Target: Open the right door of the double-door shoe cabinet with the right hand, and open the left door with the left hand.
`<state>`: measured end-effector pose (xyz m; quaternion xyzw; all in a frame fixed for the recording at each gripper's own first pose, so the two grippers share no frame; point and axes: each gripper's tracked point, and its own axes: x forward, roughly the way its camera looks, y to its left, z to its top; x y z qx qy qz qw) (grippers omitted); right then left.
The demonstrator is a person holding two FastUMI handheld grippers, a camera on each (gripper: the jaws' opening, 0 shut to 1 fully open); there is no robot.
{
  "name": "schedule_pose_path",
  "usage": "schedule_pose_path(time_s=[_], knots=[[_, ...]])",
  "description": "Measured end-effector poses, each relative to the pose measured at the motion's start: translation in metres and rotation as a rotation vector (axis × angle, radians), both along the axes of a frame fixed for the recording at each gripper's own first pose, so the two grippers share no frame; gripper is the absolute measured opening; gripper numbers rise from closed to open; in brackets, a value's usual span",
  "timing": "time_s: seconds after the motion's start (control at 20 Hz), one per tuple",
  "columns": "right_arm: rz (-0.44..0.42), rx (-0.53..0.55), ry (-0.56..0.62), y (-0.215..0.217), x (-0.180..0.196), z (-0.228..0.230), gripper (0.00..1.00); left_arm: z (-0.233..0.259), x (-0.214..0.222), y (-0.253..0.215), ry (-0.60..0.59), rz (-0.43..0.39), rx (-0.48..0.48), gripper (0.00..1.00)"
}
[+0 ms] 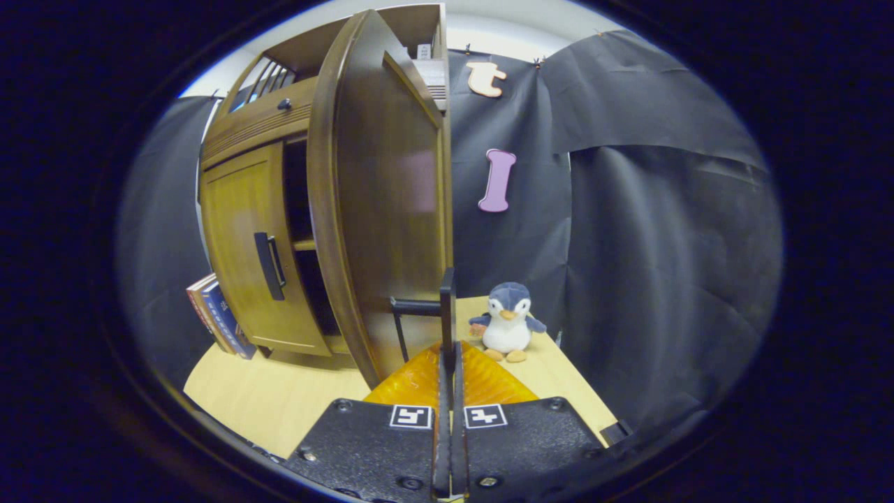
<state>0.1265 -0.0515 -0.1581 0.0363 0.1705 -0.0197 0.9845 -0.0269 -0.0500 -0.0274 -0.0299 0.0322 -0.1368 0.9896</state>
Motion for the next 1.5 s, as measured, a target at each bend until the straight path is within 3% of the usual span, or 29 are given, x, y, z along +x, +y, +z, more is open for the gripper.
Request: schedule_pose_path(time_s=[0.15, 0.25, 0.45, 1.15, 1.3, 1.4, 1.5], knots=[[0.019, 0.027, 0.009, -0.022, 0.003, 0.000, 0.04, 0.003, 0.005, -0.028, -0.005, -0.025, -0.020, 0.96], [0.058, 0.026, 0.016, -0.033, 0.004, -0.001, 0.04, -0.002, 0.009, -0.041, 0.016, -0.010, -0.026, 1.00], [0.122, 0.033, 0.019, -0.052, 0.011, 0.000, 0.04, -0.013, 0.017, -0.071, 0.068, 0.013, -0.073, 0.97], [0.442, 0.023, 0.034, -0.084, 0.014, 0.000, 0.06, -0.002, 0.003, -0.104, 0.042, 0.272, -0.043, 0.95], [0.482, 0.032, 0.025, -0.096, -0.004, 0.007, 0.17, 0.000, 0.004, -0.106, 0.048, 0.300, -0.006, 0.94], [0.495, 0.039, 0.004, -0.106, -0.020, 0.020, 0.33, 0.002, 0.007, -0.106, 0.049, 0.300, 0.017, 0.95], [0.490, 0.047, -0.017, -0.113, -0.031, 0.035, 0.56, 0.002, 0.013, -0.102, 0.042, 0.301, 0.039, 0.95]])
